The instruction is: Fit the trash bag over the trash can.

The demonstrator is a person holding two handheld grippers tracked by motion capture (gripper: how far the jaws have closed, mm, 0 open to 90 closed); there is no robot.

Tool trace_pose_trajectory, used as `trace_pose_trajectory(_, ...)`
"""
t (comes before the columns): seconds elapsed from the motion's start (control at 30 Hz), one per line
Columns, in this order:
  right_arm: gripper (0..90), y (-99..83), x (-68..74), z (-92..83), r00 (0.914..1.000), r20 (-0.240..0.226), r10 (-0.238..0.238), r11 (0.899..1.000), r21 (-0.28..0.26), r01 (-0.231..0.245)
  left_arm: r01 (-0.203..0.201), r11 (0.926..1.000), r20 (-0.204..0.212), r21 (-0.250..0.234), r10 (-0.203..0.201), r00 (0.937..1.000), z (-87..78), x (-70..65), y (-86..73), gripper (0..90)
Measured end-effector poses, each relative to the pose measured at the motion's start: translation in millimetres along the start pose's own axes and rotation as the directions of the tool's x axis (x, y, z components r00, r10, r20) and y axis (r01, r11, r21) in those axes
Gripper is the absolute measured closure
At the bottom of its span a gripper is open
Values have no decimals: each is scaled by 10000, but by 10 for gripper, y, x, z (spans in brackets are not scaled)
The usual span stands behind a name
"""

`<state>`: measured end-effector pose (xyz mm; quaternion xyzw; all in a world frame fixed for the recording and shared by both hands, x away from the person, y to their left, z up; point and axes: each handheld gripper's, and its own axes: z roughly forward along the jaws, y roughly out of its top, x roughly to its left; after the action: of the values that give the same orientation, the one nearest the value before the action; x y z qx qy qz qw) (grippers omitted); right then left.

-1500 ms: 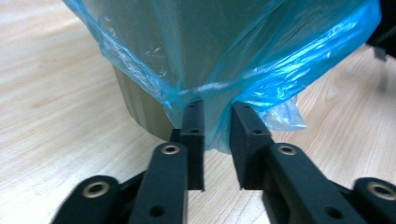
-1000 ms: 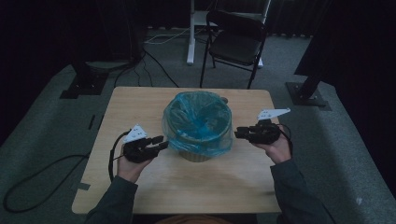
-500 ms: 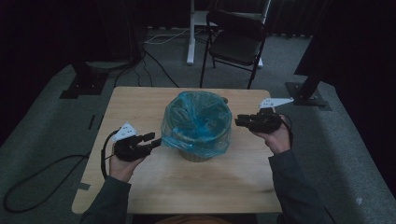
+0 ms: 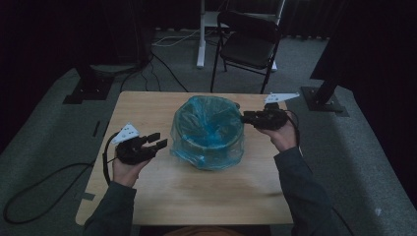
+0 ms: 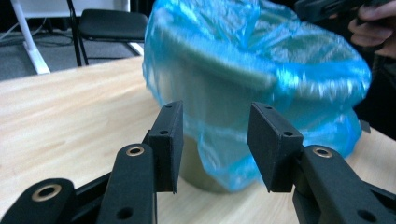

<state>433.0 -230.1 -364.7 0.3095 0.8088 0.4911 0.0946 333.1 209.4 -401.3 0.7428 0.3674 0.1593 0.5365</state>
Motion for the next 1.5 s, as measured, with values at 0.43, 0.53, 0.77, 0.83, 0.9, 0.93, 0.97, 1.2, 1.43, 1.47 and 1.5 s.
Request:
trace_pose_trajectory(0.43, 900, 90, -202, 160, 9956, 659, 668, 9977, 44, -672, -146, 9999, 218, -76, 148, 9997, 297, -10, 345, 565)
trace_pose_trajectory(0.53, 900, 72, -257, 172, 9924, 828, 906, 9956, 157, -922, -188, 9998, 237, -65, 189, 9995, 349, -14, 380, 565)
trace_pose_trajectory(0.77, 900, -30, -299, 290, 9909, 780, 1096, 9848, 1269, -1190, -211, 9997, 132, 93, 210, 9997, 451, 6, 409, 567)
trace_pose_trajectory(0.83, 900, -46, -303, 302, 9913, 797, 1043, 9835, 1398, -1147, -215, 9997, 119, 95, 214, 9997, 457, 8, 411, 568)
trace_pose_trajectory(0.9, 899, -75, -302, 299, 9924, 689, 1016, 9817, 1545, -1112, -229, 9997, 81, 112, 228, 9997, 475, 18, 430, 569)
trace_pose_trajectory(0.93, 898, -79, -298, 289, 9920, 723, 1033, 9815, 1542, -1135, -283, 9995, 63, 118, 283, 9996, 483, 25, 448, 569)
trace_pose_trajectory(0.97, 886, -83, -297, 268, 9921, 740, 1010, 9829, 1470, -1110, -292, 9995, 71, 88, 291, 9996, 493, 28, 466, 570)
trace_pose_trajectory(1.2, 764, -97, -265, 151, 9928, 814, 883, 9904, 992, -962, -797, 9968, 266, 61, 795, 9965, 592, 18, 636, 573)
trace_pose_trajectory(1.43, 694, -150, -240, 82, 9933, 725, 895, 9927, 739, -949, -1438, 9890, 756, 334, 1410, 9871, 723, -80, 823, 577)
trace_pose_trajectory(1.47, 689, -158, -235, 74, 9933, 696, 920, 9927, 716, -970, -1523, 9877, 939, 357, 1484, 9845, 758, -105, 863, 577)
trace_pose_trajectory(1.5, 685, -176, -227, 63, 9937, 634, 925, 9930, 672, -967, -1611, 9861, 1005, 397, 1564, 9826, 788, -125, 891, 577)
